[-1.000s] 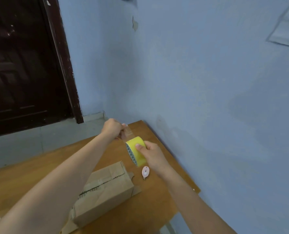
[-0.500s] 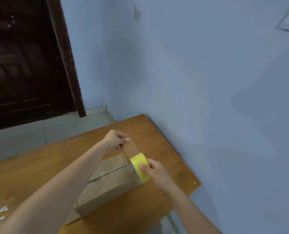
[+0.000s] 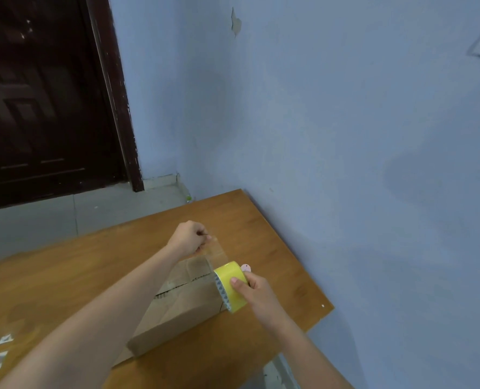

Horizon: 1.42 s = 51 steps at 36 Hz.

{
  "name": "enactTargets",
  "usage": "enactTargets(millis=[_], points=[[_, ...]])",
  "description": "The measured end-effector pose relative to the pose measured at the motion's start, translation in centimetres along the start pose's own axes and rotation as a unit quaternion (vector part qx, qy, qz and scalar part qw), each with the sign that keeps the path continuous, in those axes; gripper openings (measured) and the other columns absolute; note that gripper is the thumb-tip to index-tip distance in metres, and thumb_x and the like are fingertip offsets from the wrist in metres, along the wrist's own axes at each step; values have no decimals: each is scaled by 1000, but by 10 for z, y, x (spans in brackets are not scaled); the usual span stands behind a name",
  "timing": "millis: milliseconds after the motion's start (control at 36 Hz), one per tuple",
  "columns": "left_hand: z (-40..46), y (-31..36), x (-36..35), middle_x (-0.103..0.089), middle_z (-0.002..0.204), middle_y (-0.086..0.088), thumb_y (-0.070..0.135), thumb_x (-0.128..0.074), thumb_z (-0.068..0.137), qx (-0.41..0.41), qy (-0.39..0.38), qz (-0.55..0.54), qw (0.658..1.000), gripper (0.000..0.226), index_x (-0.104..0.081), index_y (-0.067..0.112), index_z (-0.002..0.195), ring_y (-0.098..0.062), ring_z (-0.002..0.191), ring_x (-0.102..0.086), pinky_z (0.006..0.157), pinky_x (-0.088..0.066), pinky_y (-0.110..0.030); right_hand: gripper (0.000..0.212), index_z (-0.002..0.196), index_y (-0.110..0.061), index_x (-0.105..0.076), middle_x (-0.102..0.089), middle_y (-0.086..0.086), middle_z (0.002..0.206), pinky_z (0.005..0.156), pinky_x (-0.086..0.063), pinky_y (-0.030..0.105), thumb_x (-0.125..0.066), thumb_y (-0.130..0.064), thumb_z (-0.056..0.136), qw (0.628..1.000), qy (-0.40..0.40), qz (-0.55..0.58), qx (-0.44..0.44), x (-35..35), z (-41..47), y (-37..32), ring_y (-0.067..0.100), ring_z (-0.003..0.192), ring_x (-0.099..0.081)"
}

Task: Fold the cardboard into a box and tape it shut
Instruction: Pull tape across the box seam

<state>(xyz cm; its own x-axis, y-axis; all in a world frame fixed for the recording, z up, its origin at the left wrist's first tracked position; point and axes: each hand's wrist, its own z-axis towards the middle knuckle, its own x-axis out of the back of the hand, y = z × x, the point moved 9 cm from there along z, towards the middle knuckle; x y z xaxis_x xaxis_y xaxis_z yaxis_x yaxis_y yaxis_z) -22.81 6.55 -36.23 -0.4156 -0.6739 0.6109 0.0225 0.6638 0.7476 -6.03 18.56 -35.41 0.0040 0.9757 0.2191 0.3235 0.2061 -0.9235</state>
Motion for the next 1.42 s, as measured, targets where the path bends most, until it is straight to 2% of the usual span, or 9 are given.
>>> enactTargets(millis=[111,250,361,556,694,944,1222,1361,1417], points=[[-4,-8,-4,-66,70,-9,13,-61,88,2,29,48,998,24,-59,8,65,-27,72,-62,68,-51,-38,29,100,2,-63,-61,6,89,77,-42,31,-51,-24,97,1000,9,15,-14,-7,-2,2,16,83,-55],[-7,-4,-9,-69,86,-9,13,-56,90,-8,45,94,995,22,-58,11,69,-29,82,-62,65,-46,-33,34,97,9,-58,-55,8,85,73,-38,31,-51,-24,97,999,30,15,-25,-8,-4,1,19,80,-50],[-7,-1,-13,-70,88,-7,8,-52,91,-18,55,103,993,34,-47,15,59,-28,81,-62,62,-43,-31,37,93,9,-58,-52,7,86,74,-38,33,-51,-27,97,999,36,13,-26,-7,-5,-3,19,79,-49],[-6,0,-24,-68,88,-7,5,-52,90,-25,55,108,992,29,-50,13,63,-27,78,-59,59,-38,-29,26,79,-9,-56,-48,10,78,67,-33,30,-53,-29,95,998,55,-20,-36,-4,-4,-6,19,74,-44],[-1,1,-13,-63,81,3,-1,-46,89,-25,78,99,992,23,-64,8,78,-22,77,-57,64,-47,-30,30,77,-3,-54,-45,10,77,67,-29,29,-53,-28,95,997,51,2,-59,-4,-11,6,18,73,-41],[7,12,-14,-71,92,-1,-1,-47,90,-59,63,111,990,20,-64,5,83,-19,77,-58,62,-44,-27,35,76,-3,-56,-50,11,76,66,-33,30,-54,-34,93,995,65,-33,-74,2,-9,5,19,71,-47],[10,-3,-17,-64,82,2,-2,-47,88,-50,83,102,990,21,-65,7,81,-22,77,-59,65,-50,-31,35,64,-13,-45,-42,10,68,58,-27,29,-55,-33,91,991,74,-76,-78,4,-5,4,18,64,-40],[11,-11,-10,-63,82,-4,-4,-45,85,-46,82,96,991,28,-57,16,71,-24,76,-54,58,-36,-27,39,60,-15,-36,-33,3,60,52,-22,29,-55,-30,91,991,61,-96,-73,-2,-4,8,18,57,-32],[13,-11,-10,-66,87,-3,-3,-45,89,-56,64,99,991,26,-57,15,74,-23,79,-57,61,-41,-29,44,56,-18,-29,-29,0,57,52,-20,29,-54,-28,91,989,62,-116,-67,-2,-4,10,14,52,-27]])
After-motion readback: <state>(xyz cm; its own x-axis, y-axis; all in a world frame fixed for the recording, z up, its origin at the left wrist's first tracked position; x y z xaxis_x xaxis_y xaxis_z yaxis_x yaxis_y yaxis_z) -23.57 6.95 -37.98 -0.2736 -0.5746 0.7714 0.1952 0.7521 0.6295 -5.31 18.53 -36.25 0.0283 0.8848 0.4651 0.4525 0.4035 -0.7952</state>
